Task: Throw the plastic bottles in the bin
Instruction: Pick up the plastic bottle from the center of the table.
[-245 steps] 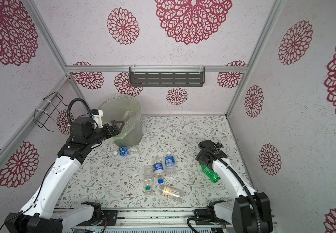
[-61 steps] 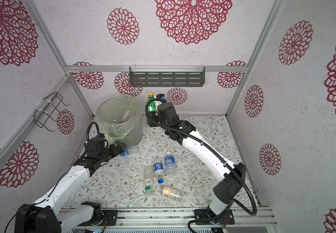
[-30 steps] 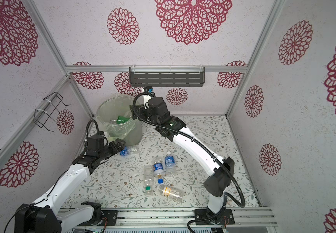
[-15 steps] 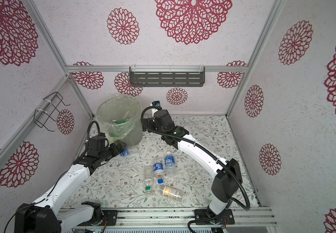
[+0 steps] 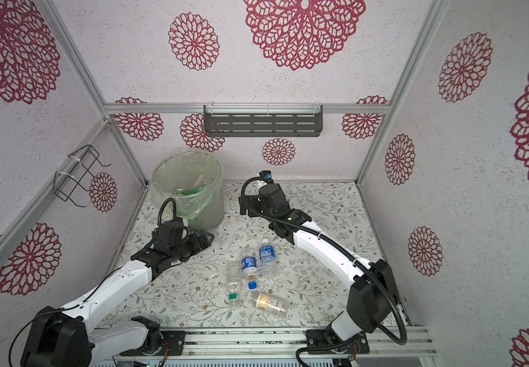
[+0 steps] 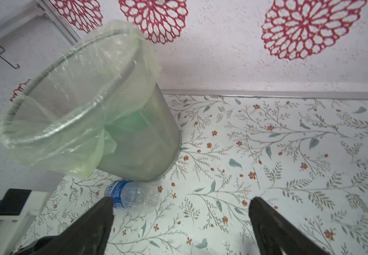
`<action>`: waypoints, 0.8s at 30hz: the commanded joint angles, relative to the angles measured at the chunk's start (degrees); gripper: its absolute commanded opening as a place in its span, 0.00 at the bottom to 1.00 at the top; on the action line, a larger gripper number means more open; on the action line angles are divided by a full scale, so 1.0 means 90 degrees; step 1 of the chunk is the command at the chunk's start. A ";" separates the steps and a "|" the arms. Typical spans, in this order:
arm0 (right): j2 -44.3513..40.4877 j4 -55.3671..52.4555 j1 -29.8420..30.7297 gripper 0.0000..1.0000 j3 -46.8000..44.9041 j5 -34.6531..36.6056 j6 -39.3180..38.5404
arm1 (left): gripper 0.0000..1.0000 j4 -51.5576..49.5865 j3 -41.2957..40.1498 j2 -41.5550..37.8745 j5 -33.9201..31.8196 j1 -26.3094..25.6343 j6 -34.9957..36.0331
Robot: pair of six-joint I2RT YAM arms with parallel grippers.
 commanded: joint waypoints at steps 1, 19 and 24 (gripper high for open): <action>-0.0513 0.0183 -0.0090 0.99 -0.0265 0.0111 0.0257 | 0.97 0.0213 -0.0076 0.0038 -0.0229 -0.0182 -0.0304; -0.1764 0.0270 -0.0375 0.99 -0.2132 0.0339 0.0626 | 0.97 -0.0642 0.0000 0.0043 -0.0708 -0.0959 -0.0356; -0.2109 0.0331 -0.0424 0.99 -0.2574 0.0332 0.0690 | 0.97 -0.0763 0.0130 0.0196 -0.0785 -0.1207 -0.0418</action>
